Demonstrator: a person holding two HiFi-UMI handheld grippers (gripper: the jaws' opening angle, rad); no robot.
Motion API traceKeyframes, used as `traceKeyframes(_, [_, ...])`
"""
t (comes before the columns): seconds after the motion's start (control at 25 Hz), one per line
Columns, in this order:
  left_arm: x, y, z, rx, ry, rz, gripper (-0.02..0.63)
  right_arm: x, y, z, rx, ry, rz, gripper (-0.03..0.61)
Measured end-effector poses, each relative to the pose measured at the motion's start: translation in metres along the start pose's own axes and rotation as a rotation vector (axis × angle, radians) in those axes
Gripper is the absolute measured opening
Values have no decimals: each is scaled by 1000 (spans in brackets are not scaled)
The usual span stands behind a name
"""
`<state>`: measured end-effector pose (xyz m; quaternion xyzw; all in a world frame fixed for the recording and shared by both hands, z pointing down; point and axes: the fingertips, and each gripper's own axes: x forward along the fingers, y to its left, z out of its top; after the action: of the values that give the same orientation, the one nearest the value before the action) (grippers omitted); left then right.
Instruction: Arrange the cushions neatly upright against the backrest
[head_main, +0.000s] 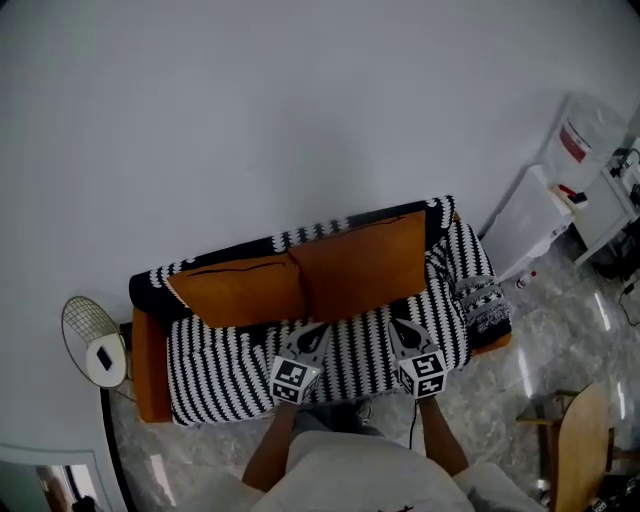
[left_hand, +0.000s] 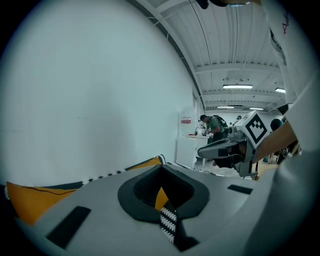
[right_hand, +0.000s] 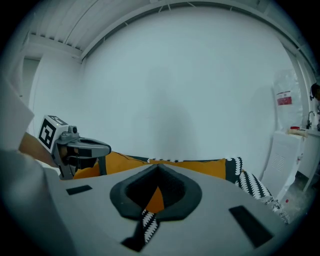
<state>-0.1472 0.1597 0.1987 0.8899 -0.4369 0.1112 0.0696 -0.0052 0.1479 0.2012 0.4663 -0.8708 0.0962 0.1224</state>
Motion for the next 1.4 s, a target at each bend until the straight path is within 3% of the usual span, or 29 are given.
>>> traceKeyframes(0.24, [-17,-5,-2,-47,-21,32,29,-14,16,3,9,-24,15,28])
traceKeyframes(0.64, [-94,-16,-20,-91,-58,119,29,-41,94,-11,-9,-18,111,28])
traceKeyframes(1.04, [-190,-79,-42,-97,-89,168,29,-122,166,-30,-16,-59,156,28])
traceKeyframes(1.4, [-247,-142,-54,-105,-114,196,29,-196,197,-52,-25,-82,159,28])
